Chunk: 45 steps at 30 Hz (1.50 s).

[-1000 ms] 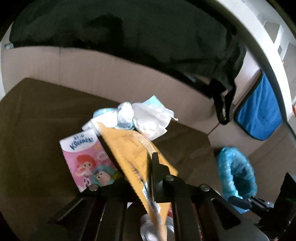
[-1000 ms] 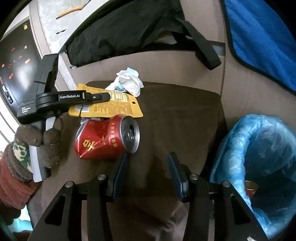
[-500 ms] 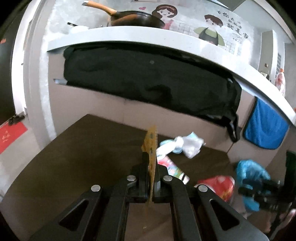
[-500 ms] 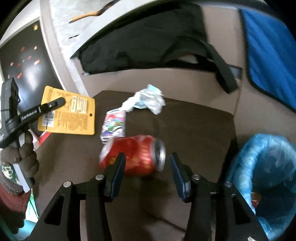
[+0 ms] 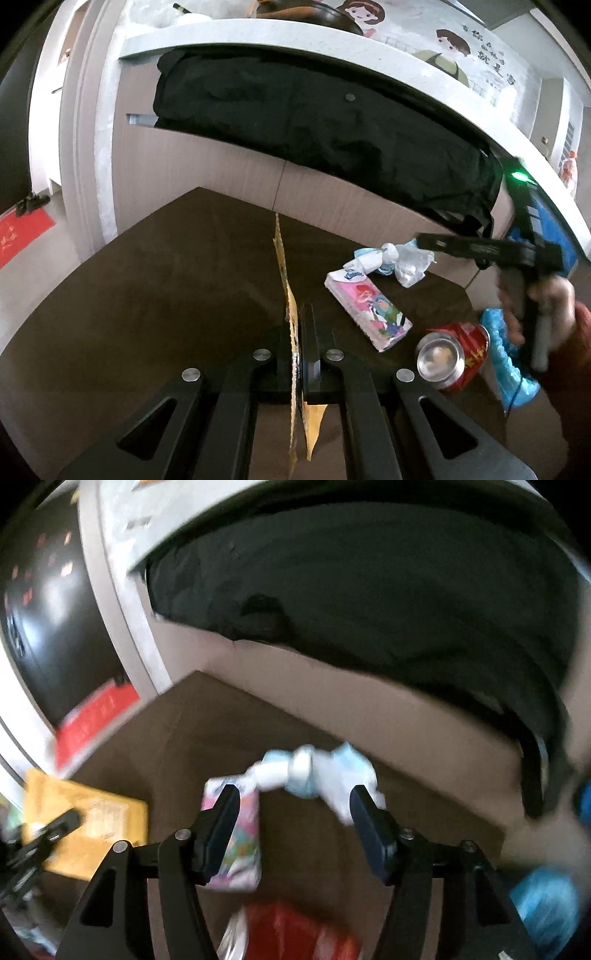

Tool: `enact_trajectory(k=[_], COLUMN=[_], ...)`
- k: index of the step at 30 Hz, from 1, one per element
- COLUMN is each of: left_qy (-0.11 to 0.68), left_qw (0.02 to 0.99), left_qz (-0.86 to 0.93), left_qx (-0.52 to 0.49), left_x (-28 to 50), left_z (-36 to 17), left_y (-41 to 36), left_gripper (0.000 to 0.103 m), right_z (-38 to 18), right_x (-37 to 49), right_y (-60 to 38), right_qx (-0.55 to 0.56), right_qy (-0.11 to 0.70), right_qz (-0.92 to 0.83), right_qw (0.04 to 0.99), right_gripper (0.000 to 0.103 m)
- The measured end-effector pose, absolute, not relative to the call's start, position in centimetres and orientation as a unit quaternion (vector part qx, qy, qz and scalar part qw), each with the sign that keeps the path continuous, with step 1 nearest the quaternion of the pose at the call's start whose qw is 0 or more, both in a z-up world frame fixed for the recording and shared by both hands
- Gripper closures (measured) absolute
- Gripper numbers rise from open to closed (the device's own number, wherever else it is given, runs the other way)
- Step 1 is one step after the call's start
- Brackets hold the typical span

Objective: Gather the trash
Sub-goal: 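Release the can and grasp the white tissue bundle with the right tool, then carry the yellow card and white tissue over the blue bin with both tools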

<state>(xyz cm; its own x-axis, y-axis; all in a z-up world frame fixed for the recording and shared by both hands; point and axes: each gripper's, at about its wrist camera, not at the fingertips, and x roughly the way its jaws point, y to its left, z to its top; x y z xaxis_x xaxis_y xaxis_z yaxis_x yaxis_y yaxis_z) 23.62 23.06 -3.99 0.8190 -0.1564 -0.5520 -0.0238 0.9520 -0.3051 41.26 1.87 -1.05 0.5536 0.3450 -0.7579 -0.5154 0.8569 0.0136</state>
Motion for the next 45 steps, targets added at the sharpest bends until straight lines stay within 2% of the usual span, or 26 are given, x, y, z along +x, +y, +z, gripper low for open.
enact_trajectory(k=[6, 13, 15, 16, 17, 19, 23, 30, 45], left_qy=[0.304, 0.308, 0.308, 0.308, 0.309, 0.314, 0.318, 0.312, 0.266], left_qw=[0.936, 0.931, 0.931, 0.931, 0.931, 0.929, 0.930, 0.936, 0.955], left_qz=[-0.052, -0.062, -0.059, -0.058, -0.057, -0.058, -0.054, -0.033, -0.083], left_qx=[-0.167, -0.187, -0.186, -0.186, -0.186, -0.187, -0.176, -0.158, -0.101], left_x=[24.2, 24.4, 24.4, 24.4, 24.5, 24.6, 25.0, 24.9, 22.5], left_z=[-4.6, -5.0, -5.0, -5.0, -5.0, -5.0, -5.2, -4.6, 2.4], left_y=[24.0, 24.3, 24.2, 24.1, 24.1, 23.7, 22.9, 22.0, 14.1], left_gripper=[0.101, 0.100, 0.100, 0.100, 0.099, 0.099, 0.099, 0.102, 0.102], right_z=[-4.1, -7.1, -7.2, -7.1, -6.8, -5.8, -3.6, -0.8, 1.3], right_x=[46.1, 46.4, 46.1, 46.0, 45.9, 45.4, 42.8, 37.0, 30.1], right_y=[5.6, 6.8, 6.3, 6.0, 5.4, 3.9, 1.7, -2.9, -9.0], right_qx=[-0.189, -0.253, -0.255, -0.251, -0.238, -0.189, -0.160, -0.081, -0.008], right_qy=[0.449, 0.478, 0.474, 0.473, 0.472, 0.474, 0.444, 0.437, 0.407], right_qz=[0.229, 0.213, 0.202, 0.198, 0.195, 0.208, 0.210, 0.231, 0.254], right_qw=[0.843, 0.814, 0.818, 0.821, 0.826, 0.834, 0.856, 0.865, 0.877], right_gripper=[0.044, 0.046, 0.055, 0.066, 0.072, 0.073, 0.073, 0.073, 0.073])
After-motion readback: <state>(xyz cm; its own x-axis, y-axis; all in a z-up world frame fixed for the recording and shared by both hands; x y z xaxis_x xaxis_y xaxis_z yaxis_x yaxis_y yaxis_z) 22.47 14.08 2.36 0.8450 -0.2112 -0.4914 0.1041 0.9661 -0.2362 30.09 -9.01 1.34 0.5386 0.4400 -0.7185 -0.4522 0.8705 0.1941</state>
